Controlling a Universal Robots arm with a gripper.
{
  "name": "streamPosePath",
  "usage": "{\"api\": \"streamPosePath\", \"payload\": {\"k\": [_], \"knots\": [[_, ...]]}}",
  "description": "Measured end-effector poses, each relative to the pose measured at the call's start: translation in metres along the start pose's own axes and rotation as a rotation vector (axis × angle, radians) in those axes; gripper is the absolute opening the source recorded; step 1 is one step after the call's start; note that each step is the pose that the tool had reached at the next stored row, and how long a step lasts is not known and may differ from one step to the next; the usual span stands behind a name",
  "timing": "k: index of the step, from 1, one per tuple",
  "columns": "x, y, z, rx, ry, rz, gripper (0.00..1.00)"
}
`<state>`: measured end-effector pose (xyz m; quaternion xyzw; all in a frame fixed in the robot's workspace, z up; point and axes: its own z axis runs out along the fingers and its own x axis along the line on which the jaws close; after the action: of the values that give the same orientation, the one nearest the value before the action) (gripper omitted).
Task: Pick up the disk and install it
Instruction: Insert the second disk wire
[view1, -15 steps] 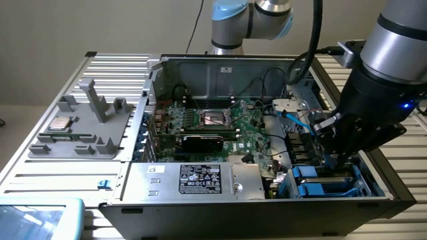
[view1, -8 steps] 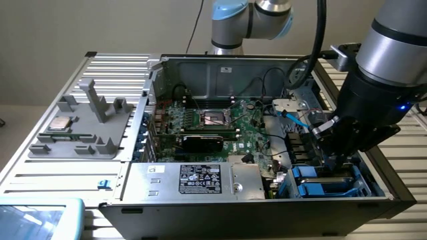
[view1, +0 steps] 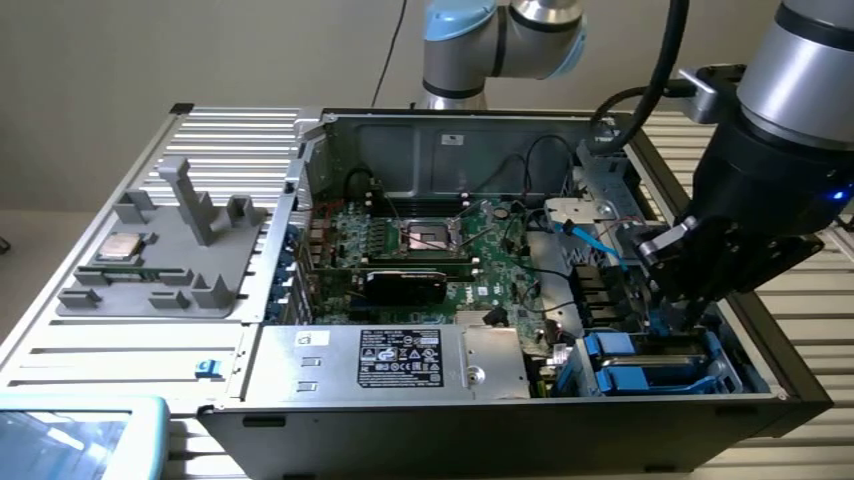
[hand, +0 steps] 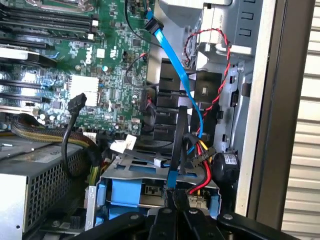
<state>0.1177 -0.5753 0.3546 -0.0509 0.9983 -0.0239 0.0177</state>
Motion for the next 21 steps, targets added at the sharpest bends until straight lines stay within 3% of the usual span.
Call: {"api": "streamPosePath", "payload": {"k": [5, 18, 21], "knots": [[-0.012, -0.0027, 0.0015, -0.0011, 0.0104, -0.003, 0.11], [-0.016, -0.0022, 0.0237, -0.0022, 0.0291, -0.045, 0.11], [-0.016, -0.0014, 0.0215, -0.0008, 0.0325, -0.048, 0.11]]}}
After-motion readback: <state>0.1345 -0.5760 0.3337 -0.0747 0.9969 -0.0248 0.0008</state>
